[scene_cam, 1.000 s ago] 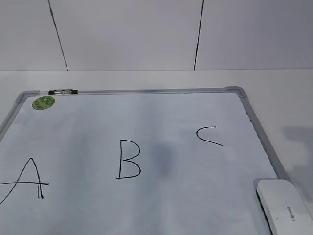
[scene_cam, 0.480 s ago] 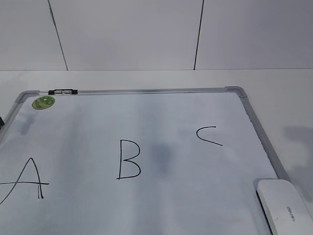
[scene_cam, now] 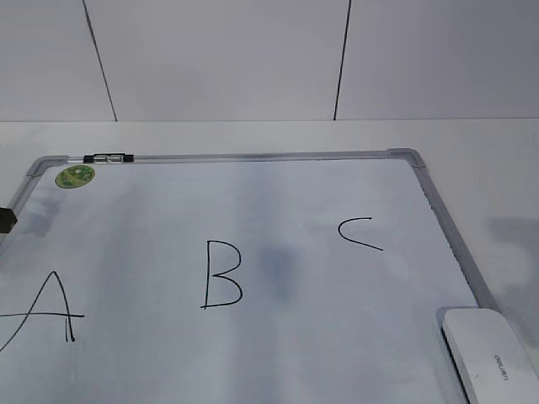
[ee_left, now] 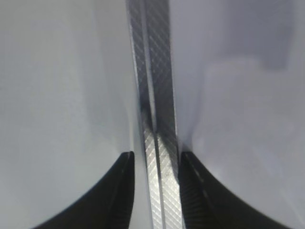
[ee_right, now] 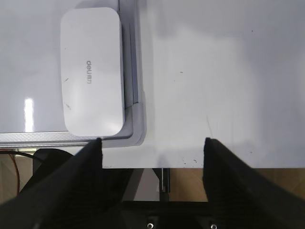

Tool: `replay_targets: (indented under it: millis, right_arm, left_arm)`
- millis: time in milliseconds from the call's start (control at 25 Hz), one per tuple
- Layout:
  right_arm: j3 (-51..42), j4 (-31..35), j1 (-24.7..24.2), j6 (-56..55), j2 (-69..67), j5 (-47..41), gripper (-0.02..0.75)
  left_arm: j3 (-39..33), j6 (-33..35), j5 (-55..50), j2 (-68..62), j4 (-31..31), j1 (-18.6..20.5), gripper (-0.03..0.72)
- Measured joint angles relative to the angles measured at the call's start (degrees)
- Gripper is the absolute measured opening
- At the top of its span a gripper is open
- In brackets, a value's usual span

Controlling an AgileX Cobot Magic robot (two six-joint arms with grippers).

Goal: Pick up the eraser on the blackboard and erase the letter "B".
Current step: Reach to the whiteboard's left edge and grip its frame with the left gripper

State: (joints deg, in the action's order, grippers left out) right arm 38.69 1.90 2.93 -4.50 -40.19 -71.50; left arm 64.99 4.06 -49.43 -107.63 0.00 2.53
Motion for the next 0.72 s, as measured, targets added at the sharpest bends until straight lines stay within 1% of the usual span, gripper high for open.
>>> replay_targets:
  millis: [400,720]
  right_arm:
    - [0.0,0.0,0.0,0.0,0.0,0.0,0.494]
    - [0.0,0.0,0.0,0.0,0.0,0.0,0.495]
  left_arm:
    - [0.0,-0.03,0.12,-0.1,0.0,0.22,0.244]
    - [0.0,-0.03,0.12,-0.1,-2.68,2.64,0.244]
